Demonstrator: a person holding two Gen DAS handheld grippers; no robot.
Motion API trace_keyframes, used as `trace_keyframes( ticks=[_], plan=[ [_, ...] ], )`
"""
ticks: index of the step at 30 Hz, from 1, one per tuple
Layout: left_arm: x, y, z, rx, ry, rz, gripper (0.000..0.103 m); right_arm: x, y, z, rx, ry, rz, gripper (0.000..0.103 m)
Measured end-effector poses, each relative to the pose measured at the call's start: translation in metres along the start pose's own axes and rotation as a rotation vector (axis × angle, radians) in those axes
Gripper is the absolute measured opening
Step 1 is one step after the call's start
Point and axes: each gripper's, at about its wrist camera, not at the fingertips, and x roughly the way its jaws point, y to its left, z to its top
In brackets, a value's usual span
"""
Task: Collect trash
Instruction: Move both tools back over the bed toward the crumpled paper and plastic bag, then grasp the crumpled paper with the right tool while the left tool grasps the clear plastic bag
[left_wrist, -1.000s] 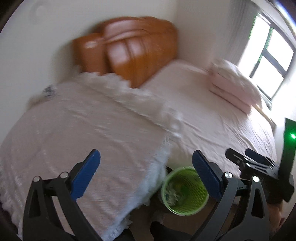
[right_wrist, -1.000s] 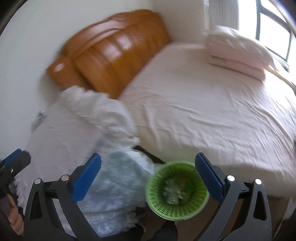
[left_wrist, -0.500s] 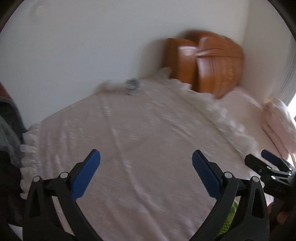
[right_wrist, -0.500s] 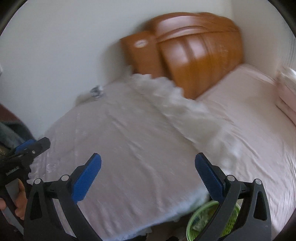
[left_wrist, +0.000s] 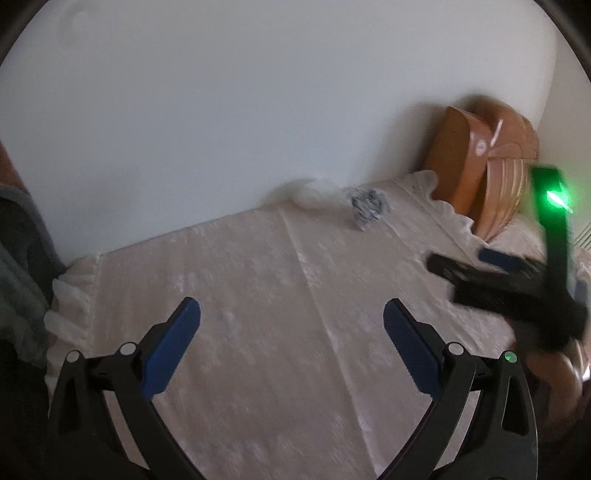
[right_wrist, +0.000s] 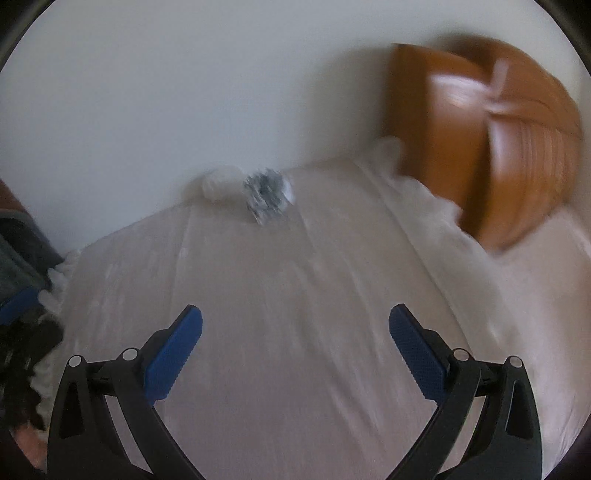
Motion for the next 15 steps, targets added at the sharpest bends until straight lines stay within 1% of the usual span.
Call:
trace_keyframes(
  ticks=[3,5,8,10,12,13,14,15],
  plan=[
    [0.017,0.01,0.01,-0.008,0.003,0.003,0.095,0.046,0.015,0.033,-0.046,0.012,-0.003,0.1],
    [0.027,0.016,0.016,-0.013,0.008,0.011,0.095,0.078,0.027,0.051,-0.081,0.039,-0.015,0.1],
    [0.043,0.019,0.025,-0.009,0.013,0.027,0.095,0.111,0.04,0.071,-0.12,0.057,-0.048,0.1],
    [0.05,0.019,0.03,-0.008,0.016,0.027,0.095,0.13,0.044,0.079,-0.13,0.076,-0.073,0.096],
    [0.055,0.017,0.034,-0.007,0.011,0.027,0.095,0.138,0.041,0.082,-0.116,0.099,-0.065,0.077],
    [0.058,0.017,0.037,-0.005,0.008,0.027,0.095,0.143,0.037,0.083,-0.085,0.119,-0.044,0.071],
    [0.06,0.016,0.039,-0.002,0.005,0.026,0.095,0.142,0.035,0.083,-0.074,0.118,-0.034,0.057],
    [0.064,0.015,0.043,0.001,0.003,0.025,0.095,0.14,0.032,0.083,-0.059,0.113,-0.019,0.05]
  ],
)
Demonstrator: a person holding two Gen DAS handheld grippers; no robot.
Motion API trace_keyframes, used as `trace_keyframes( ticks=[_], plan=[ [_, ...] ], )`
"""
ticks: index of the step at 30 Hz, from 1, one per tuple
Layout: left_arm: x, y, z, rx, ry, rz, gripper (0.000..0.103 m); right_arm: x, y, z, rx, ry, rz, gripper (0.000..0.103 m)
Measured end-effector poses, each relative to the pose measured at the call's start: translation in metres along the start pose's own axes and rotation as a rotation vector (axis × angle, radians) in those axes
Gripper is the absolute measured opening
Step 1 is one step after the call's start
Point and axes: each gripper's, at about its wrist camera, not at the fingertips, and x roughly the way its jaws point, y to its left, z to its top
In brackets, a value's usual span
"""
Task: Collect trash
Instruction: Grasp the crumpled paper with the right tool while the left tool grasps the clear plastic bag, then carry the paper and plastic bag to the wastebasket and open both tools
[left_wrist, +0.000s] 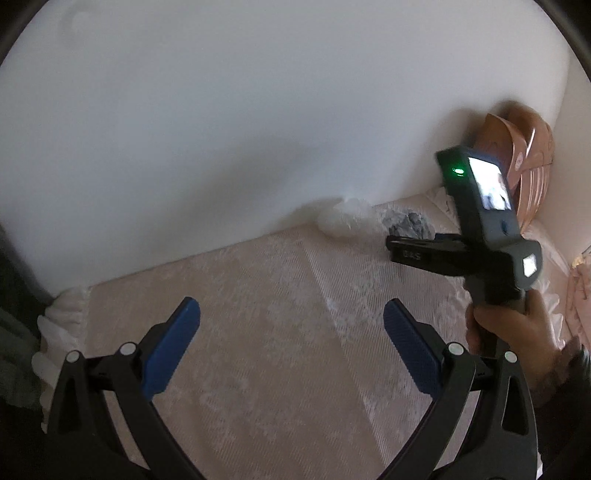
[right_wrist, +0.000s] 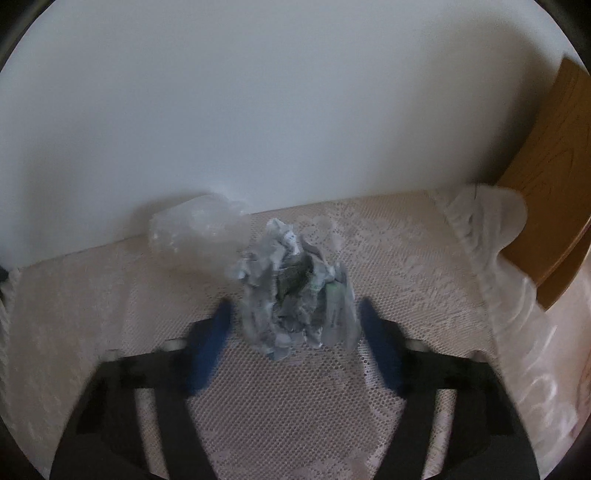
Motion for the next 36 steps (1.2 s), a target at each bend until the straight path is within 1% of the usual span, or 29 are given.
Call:
trace_keyframes(
  ticks=[1,2,4,5,7,10,13,14,16,17,18,20,22,23,25,26,27,28,31,33,36],
  plan=[
    [0.003,-0.002,0.003,0.003,-0.003,-0.001,0.095,-0.001,-0.001,0.0,0.004,-0.004,0.005,0.047],
    [0.008,-0.005,0.006,0.005,-0.006,-0.002,0.095,-0.011,-0.006,-0.002,0.015,-0.027,0.005,0.042],
    [0.017,-0.011,0.013,0.01,-0.007,0.0,0.095,-0.021,-0.013,-0.005,0.027,-0.044,0.015,0.042],
    [0.023,-0.014,0.017,0.015,-0.007,0.0,0.095,-0.038,-0.023,-0.009,0.053,-0.077,0.026,0.042],
    [0.039,-0.025,0.026,0.029,-0.005,-0.011,0.095,-0.058,-0.036,-0.017,0.083,-0.108,0.028,0.042],
    [0.067,-0.043,0.04,0.035,-0.001,-0.019,0.095,-0.08,-0.051,-0.032,0.121,-0.13,0.035,0.042],
    [0.1,-0.058,0.054,0.012,0.025,-0.012,0.095,-0.112,-0.074,-0.065,0.178,-0.151,0.046,0.042],
    [0.114,-0.063,0.06,-0.008,0.042,0.0,0.095,-0.111,-0.074,-0.064,0.182,-0.151,0.046,0.042],
    [0.132,-0.07,0.066,-0.039,0.063,0.021,0.093,-0.121,-0.082,-0.075,0.209,-0.149,0.052,0.042],
    [0.144,-0.073,0.069,-0.057,0.081,0.042,0.093,-0.13,-0.089,-0.089,0.239,-0.146,0.055,0.042],
    [0.151,-0.075,0.071,-0.067,0.09,0.054,0.093,-0.13,-0.093,-0.087,0.247,-0.146,0.057,0.043],
    [0.169,-0.078,0.073,-0.097,0.122,0.088,0.086,-0.143,-0.102,-0.101,0.278,-0.151,0.067,0.044],
    [0.178,-0.079,0.075,-0.109,0.146,0.099,0.074,-0.153,-0.106,-0.107,0.29,-0.155,0.073,0.044],
    [0.181,-0.079,0.074,-0.12,0.15,0.109,0.071,-0.156,-0.106,-0.111,0.292,-0.156,0.075,0.044],
    [0.183,-0.08,0.074,-0.133,0.151,0.119,0.06,-0.164,-0.109,-0.117,0.302,-0.154,0.081,0.044],
    [0.183,-0.081,0.074,-0.139,0.15,0.12,0.057,-0.164,-0.114,-0.118,0.305,-0.153,0.082,0.044],
    [0.181,-0.081,0.073,-0.143,0.149,0.119,0.052,-0.166,-0.113,-0.12,0.31,-0.151,0.085,0.044],
    [0.179,-0.082,0.072,-0.142,0.151,0.116,0.048,-0.171,-0.116,-0.128,0.313,-0.15,0.086,0.044],
    [0.166,-0.083,0.069,-0.129,0.158,0.112,0.044,-0.172,-0.118,-0.137,0.319,-0.144,0.088,0.044],
    [0.149,-0.084,0.065,-0.123,0.144,0.099,0.044,-0.176,-0.119,-0.141,0.325,-0.147,0.094,0.044],
    [0.114,-0.086,0.059,-0.104,0.113,0.086,0.044,-0.183,-0.117,-0.149,0.329,-0.151,0.093,0.044]
  ],
)
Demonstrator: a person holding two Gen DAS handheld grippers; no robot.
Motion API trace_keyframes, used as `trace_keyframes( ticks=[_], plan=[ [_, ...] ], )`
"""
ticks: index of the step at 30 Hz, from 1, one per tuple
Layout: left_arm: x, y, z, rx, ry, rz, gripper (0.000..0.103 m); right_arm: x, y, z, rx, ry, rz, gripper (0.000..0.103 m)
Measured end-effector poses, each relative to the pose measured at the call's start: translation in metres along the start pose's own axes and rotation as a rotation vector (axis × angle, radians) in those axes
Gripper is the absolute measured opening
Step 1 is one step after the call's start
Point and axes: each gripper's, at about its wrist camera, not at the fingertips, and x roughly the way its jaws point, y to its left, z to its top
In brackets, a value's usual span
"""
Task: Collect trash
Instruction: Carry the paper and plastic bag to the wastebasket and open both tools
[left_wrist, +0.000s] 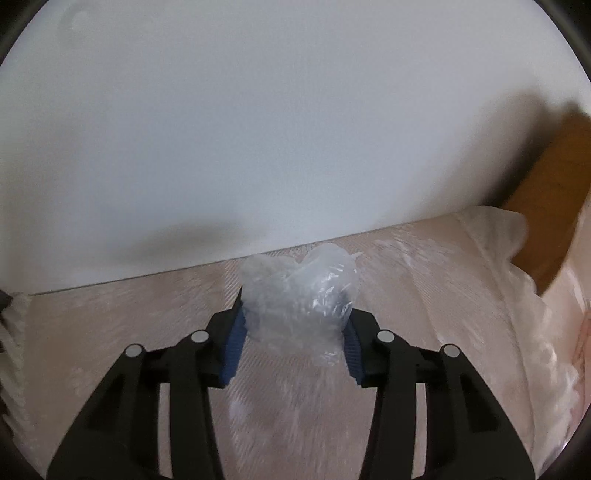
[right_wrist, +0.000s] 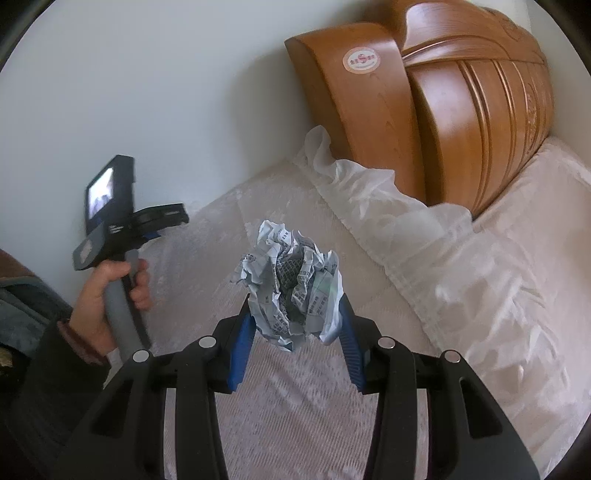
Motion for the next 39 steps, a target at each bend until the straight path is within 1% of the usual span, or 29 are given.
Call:
trace_keyframes(
  ticks=[5,6,8,11,12,14,17,18,19,21,23,26,27,29,30,32,33,34,35,36,38,39],
  plan=[
    [-0.068,0.01,-0.031,0.018,-0.038,-0.028,0.044,-0.026,0.003,-0.018,-0.013,-0.014,-0.005,0.044],
    [-0.087,0.01,-0.043,0.025,-0.043,-0.038,0.044,-0.037,0.006,-0.026,-0.019,-0.022,-0.008,0.044],
    [-0.11,0.015,-0.058,0.03,-0.05,-0.051,0.044,-0.056,0.009,-0.041,-0.031,-0.032,-0.016,0.044],
    [-0.156,0.022,-0.088,0.058,-0.072,-0.069,0.044,-0.07,0.011,-0.055,-0.036,-0.037,-0.013,0.044],
    [-0.172,0.024,-0.099,0.067,-0.074,-0.08,0.044,-0.079,0.012,-0.065,-0.034,-0.04,-0.009,0.044],
    [-0.189,0.02,-0.112,0.082,-0.074,-0.1,0.044,-0.097,0.011,-0.086,-0.025,-0.042,0.002,0.044],
    [-0.227,0.014,-0.143,0.143,-0.088,-0.127,0.044,-0.113,0.009,-0.103,-0.016,-0.043,0.003,0.044],
    [-0.237,0.011,-0.15,0.161,-0.091,-0.136,0.044,-0.124,0.005,-0.118,-0.002,-0.042,0.005,0.044],
    [-0.243,0.009,-0.159,0.173,-0.092,-0.143,0.044,-0.128,0.004,-0.121,0.0,-0.041,0.005,0.044],
    [-0.258,-0.001,-0.178,0.203,-0.09,-0.169,0.044,-0.142,-0.004,-0.139,0.021,-0.037,-0.003,0.044],
    [-0.271,-0.001,-0.186,0.226,-0.084,-0.187,0.044,-0.15,-0.006,-0.148,0.03,-0.036,-0.007,0.044],
    [-0.286,-0.02,-0.207,0.267,-0.081,-0.221,0.044,-0.168,-0.018,-0.165,0.054,-0.043,-0.023,0.044],
    [-0.289,-0.024,-0.213,0.277,-0.082,-0.228,0.044,-0.18,-0.026,-0.171,0.069,-0.057,-0.035,0.044],
    [-0.3,-0.04,-0.226,0.316,-0.081,-0.258,0.044,-0.187,-0.033,-0.177,0.078,-0.07,-0.045,0.044],
    [-0.305,-0.05,-0.233,0.338,-0.08,-0.275,0.044,-0.202,-0.044,-0.183,0.098,-0.093,-0.067,0.044],
    [-0.312,-0.067,-0.246,0.376,-0.075,-0.307,0.044,-0.212,-0.052,-0.192,0.108,-0.107,-0.088,0.044],
    [-0.316,-0.081,-0.259,0.41,-0.064,-0.343,0.044,-0.228,-0.065,-0.202,0.132,-0.125,-0.127,0.044],
    [-0.319,-0.089,-0.267,0.43,-0.056,-0.366,0.045,-0.232,-0.07,-0.206,0.138,-0.128,-0.138,0.044],
    [-0.322,-0.103,-0.28,0.461,-0.038,-0.405,0.045,-0.239,-0.076,-0.21,0.149,-0.132,-0.154,0.045],
    [-0.325,-0.114,-0.291,0.487,-0.022,-0.436,0.045,-0.252,-0.092,-0.225,0.178,-0.136,-0.199,0.045],
    [-0.329,-0.134,-0.31,0.536,0.01,-0.493,0.045,-0.258,-0.104,-0.234,0.199,-0.129,-0.234,0.045],
    [-0.331,-0.144,-0.32,0.562,0.023,-0.51,0.045,-0.263,-0.122,-0.253,0.231,-0.108,-0.285,0.046]
  ],
)
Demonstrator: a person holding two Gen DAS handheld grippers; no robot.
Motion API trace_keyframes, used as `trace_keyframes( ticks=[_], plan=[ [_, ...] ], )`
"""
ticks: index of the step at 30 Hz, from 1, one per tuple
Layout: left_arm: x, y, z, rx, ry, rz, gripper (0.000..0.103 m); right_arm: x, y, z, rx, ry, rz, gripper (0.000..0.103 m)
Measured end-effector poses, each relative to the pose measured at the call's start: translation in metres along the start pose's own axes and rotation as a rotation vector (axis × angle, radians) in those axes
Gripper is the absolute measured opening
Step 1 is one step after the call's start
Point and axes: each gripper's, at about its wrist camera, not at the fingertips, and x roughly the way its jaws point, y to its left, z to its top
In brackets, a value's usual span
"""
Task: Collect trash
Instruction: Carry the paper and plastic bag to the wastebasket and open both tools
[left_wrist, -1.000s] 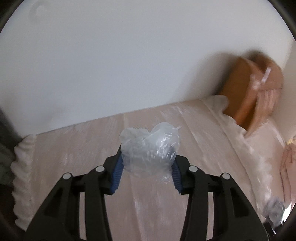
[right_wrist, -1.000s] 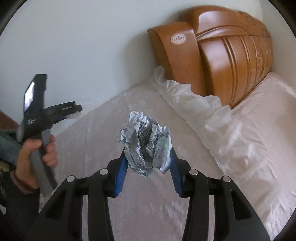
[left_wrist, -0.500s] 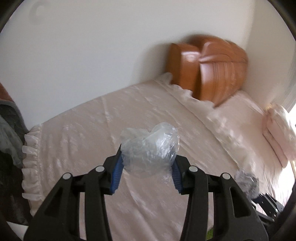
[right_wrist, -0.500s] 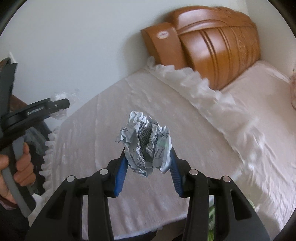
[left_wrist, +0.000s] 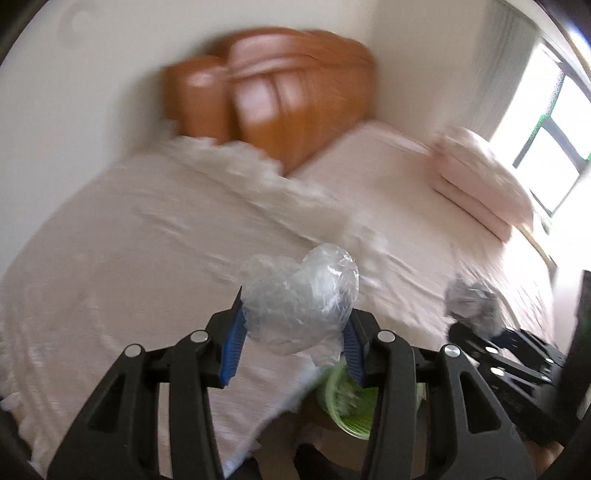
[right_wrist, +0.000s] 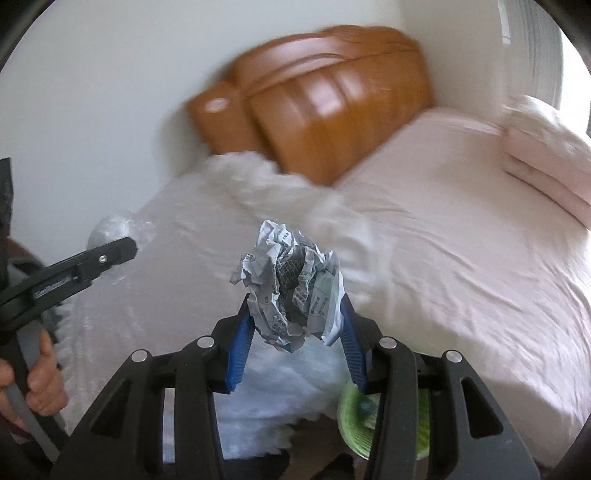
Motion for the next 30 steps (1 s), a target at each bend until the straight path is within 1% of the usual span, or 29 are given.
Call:
trace_keyframes(
  ticks=[3,4,6,7,10,11,12,13,14,15,18,21,22,23,25,26,30],
  plan=[
    [0.009,-0.035,-0.008,0.065,0.029,-0.039,0.045,0.009,-0.028,-0.018,0.034,0.05,-0.062,0.046],
    [0.011,-0.042,-0.011,0.079,0.034,-0.045,0.045,0.02,-0.044,-0.032,0.055,0.093,-0.093,0.046],
    [0.016,-0.061,-0.015,0.119,0.051,-0.059,0.045,0.037,-0.064,-0.049,0.087,0.15,-0.121,0.046],
    [0.017,-0.067,-0.017,0.13,0.055,-0.062,0.045,0.052,-0.079,-0.065,0.118,0.195,-0.129,0.046],
    [0.022,-0.087,-0.023,0.165,0.07,-0.074,0.045,0.075,-0.104,-0.09,0.189,0.256,-0.109,0.046],
    [0.023,-0.093,-0.025,0.176,0.076,-0.074,0.045,0.08,-0.111,-0.097,0.211,0.274,-0.1,0.051],
    [0.024,-0.097,-0.026,0.181,0.079,-0.074,0.045,0.084,-0.115,-0.102,0.228,0.288,-0.093,0.059],
    [0.025,-0.102,-0.028,0.189,0.084,-0.077,0.045,0.087,-0.122,-0.108,0.253,0.297,-0.089,0.064],
    [0.026,-0.106,-0.03,0.194,0.087,-0.077,0.045,0.088,-0.128,-0.112,0.264,0.301,-0.092,0.074],
    [0.027,-0.111,-0.031,0.202,0.092,-0.077,0.045,0.088,-0.131,-0.115,0.27,0.304,-0.097,0.081],
    [0.034,-0.121,-0.033,0.22,0.108,-0.083,0.045,0.085,-0.143,-0.117,0.283,0.307,-0.122,0.091],
    [0.044,-0.133,-0.037,0.25,0.135,-0.097,0.045,0.068,-0.167,-0.113,0.33,0.29,-0.141,0.094],
    [0.047,-0.138,-0.039,0.26,0.143,-0.103,0.045,0.073,-0.167,-0.117,0.333,0.287,-0.145,0.095],
    [0.052,-0.143,-0.041,0.271,0.153,-0.109,0.045,0.069,-0.174,-0.115,0.345,0.277,-0.158,0.095],
    [0.064,-0.153,-0.047,0.295,0.184,-0.13,0.045,0.054,-0.188,-0.112,0.366,0.255,-0.188,0.096],
    [0.072,-0.159,-0.051,0.304,0.205,-0.143,0.045,0.056,-0.189,-0.109,0.369,0.252,-0.193,0.096],
    [0.095,-0.176,-0.061,0.327,0.262,-0.164,0.045,0.038,-0.208,-0.103,0.396,0.224,-0.227,0.097]
  ],
)
